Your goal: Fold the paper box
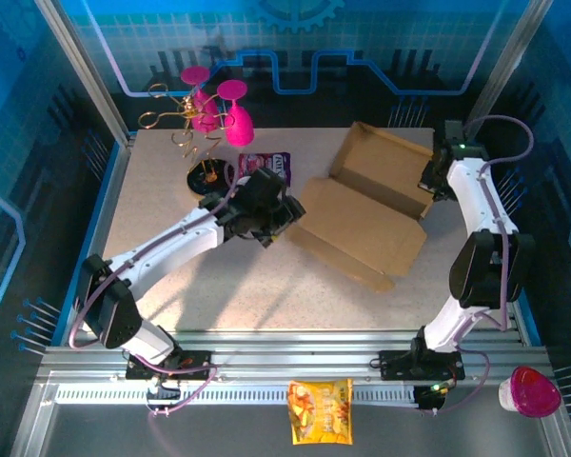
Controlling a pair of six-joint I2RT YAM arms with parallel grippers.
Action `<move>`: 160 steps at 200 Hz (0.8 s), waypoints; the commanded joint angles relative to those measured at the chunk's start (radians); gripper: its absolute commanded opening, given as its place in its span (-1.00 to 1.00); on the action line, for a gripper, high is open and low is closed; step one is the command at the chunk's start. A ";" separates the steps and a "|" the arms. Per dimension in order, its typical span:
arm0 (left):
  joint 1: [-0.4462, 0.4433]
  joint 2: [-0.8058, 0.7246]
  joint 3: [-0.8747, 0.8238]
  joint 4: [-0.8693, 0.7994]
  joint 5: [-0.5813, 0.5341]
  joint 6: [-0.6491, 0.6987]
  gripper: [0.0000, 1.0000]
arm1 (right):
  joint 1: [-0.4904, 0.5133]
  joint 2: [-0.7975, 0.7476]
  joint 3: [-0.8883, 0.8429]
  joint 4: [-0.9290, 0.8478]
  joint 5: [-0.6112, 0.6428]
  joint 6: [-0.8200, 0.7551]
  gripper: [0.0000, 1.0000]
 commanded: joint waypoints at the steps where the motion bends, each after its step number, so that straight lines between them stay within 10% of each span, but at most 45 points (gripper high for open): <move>1: -0.040 -0.030 -0.114 0.193 0.069 -0.231 0.56 | -0.032 0.034 -0.018 -0.028 -0.099 0.120 -1.00; 38: -0.058 0.084 -0.257 0.566 0.133 -0.327 0.60 | -0.059 0.065 -0.037 -0.024 -0.146 0.156 -1.00; 122: -0.058 0.244 -0.211 0.622 0.123 -0.281 0.48 | -0.086 0.080 -0.099 0.007 -0.220 0.165 -1.00; 160: -0.046 0.305 -0.150 0.645 0.128 -0.213 -0.11 | -0.086 0.076 -0.123 0.019 -0.240 0.165 -1.00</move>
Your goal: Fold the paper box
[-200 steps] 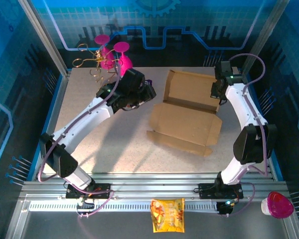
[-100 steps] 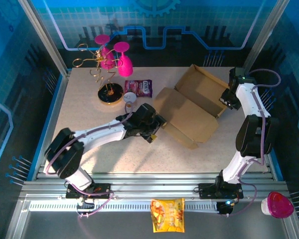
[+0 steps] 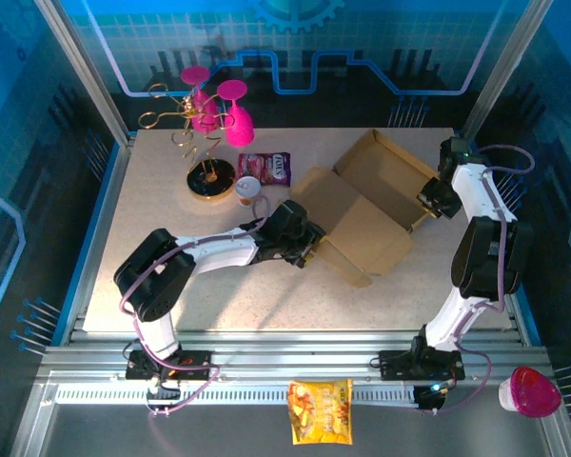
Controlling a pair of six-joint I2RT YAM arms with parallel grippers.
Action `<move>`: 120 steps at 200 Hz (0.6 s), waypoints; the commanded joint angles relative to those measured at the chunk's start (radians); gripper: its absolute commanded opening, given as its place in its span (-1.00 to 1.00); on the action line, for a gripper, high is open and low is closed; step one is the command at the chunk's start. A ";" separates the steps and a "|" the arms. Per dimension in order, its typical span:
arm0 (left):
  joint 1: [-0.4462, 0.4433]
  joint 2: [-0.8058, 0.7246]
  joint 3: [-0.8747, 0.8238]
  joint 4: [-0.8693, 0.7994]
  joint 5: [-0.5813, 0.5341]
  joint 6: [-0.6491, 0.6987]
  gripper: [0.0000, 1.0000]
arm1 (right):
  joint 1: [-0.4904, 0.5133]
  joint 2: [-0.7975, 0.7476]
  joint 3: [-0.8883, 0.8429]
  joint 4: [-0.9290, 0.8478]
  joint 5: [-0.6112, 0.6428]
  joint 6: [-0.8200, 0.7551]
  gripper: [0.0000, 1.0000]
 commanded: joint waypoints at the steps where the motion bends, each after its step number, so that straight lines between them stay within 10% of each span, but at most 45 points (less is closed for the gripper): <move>1: 0.010 0.043 0.070 0.032 0.014 0.057 -0.13 | -0.012 0.005 -0.028 0.010 -0.035 0.021 -1.00; 36: 0.016 0.020 0.121 -0.121 -0.047 0.146 -0.99 | -0.011 -0.009 -0.068 0.028 -0.039 0.018 -1.00; 64: 0.023 -0.013 0.215 -0.358 -0.117 0.274 -1.00 | -0.007 -0.023 -0.098 0.030 -0.044 0.019 -1.00; 90: 0.025 -0.002 0.374 -0.601 -0.158 0.440 -1.00 | 0.022 -0.068 -0.111 0.017 -0.053 0.022 0.04; 120: 0.038 0.006 0.528 -0.811 -0.242 0.663 -1.00 | 0.116 -0.212 -0.103 0.028 -0.058 -0.010 0.43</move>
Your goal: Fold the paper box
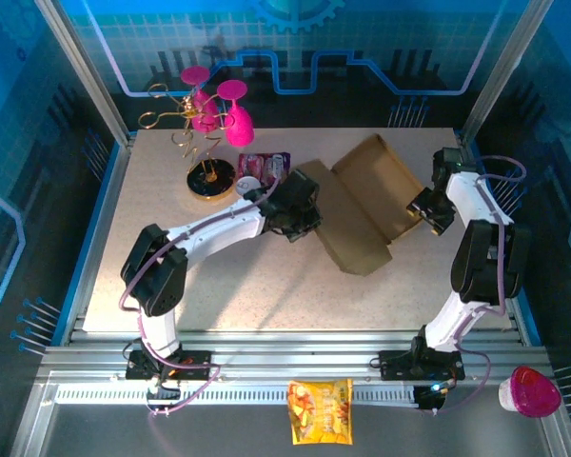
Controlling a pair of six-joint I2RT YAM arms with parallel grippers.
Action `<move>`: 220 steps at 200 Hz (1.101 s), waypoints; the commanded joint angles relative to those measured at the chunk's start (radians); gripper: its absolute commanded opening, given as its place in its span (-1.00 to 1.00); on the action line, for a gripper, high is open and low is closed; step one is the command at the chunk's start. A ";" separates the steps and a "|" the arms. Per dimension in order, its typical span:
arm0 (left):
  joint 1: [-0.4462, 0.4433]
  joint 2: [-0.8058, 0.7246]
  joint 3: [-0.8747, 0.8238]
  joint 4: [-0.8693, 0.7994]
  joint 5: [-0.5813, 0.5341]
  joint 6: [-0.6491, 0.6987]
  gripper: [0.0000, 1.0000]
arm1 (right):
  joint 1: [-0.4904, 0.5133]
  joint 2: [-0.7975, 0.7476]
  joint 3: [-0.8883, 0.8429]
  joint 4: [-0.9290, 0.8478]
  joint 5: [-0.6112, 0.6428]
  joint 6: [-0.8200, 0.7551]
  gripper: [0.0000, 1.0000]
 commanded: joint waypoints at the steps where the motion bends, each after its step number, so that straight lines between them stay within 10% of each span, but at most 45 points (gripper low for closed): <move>1: 0.018 -0.034 0.099 -0.268 -0.100 0.254 -1.00 | 0.077 -0.156 0.012 -0.006 -0.026 -0.025 0.44; 65: 0.058 0.044 0.473 -0.642 -0.204 0.848 -1.00 | 0.168 -0.396 -0.025 0.278 -0.185 -0.280 0.33; 146: 0.023 0.049 0.587 -0.716 -0.393 1.314 -1.00 | 0.222 -0.456 -0.309 1.024 -0.554 -1.032 0.40; 220: -0.004 0.004 0.553 -0.662 -0.485 1.415 -1.00 | 0.288 -0.262 -0.086 0.788 -0.633 -1.239 0.37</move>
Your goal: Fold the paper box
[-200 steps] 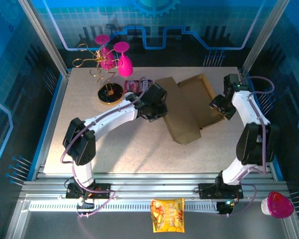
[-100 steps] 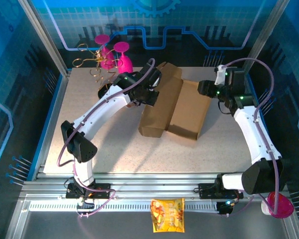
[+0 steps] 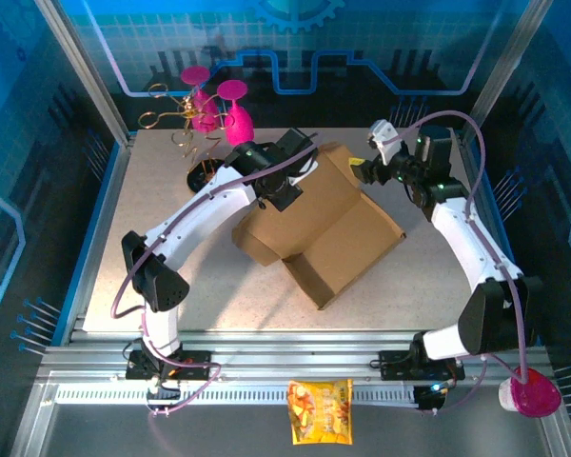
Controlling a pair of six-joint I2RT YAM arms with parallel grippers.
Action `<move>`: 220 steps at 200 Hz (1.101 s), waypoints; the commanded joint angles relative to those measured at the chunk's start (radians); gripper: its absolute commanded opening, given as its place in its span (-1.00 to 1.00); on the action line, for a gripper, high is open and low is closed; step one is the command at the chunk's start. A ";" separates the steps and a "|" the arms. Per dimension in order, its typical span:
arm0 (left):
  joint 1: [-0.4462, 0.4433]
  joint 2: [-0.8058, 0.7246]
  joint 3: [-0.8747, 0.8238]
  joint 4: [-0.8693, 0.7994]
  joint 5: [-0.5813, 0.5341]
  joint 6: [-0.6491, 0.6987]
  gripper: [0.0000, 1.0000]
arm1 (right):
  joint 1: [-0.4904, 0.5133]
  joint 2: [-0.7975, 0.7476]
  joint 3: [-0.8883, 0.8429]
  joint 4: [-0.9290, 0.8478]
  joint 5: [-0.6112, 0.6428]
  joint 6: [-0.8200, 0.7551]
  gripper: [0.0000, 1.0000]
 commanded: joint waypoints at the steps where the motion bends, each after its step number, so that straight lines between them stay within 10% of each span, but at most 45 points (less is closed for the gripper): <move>1: -0.009 -0.043 -0.006 0.013 -0.062 0.061 -1.00 | 0.040 0.051 0.069 -0.065 -0.050 -0.097 0.36; 120: -0.022 -0.039 -0.007 0.071 -0.086 0.089 -1.00 | 0.091 0.131 0.118 -0.148 0.004 -0.023 -0.61; 189: -0.019 -0.043 -0.015 0.108 -0.081 0.115 -1.00 | 0.107 0.130 0.107 -0.124 0.049 -0.005 -0.39; 220: -0.020 -0.043 -0.018 0.116 -0.086 0.116 -1.00 | 0.110 0.144 0.139 -0.158 0.054 -0.015 -0.77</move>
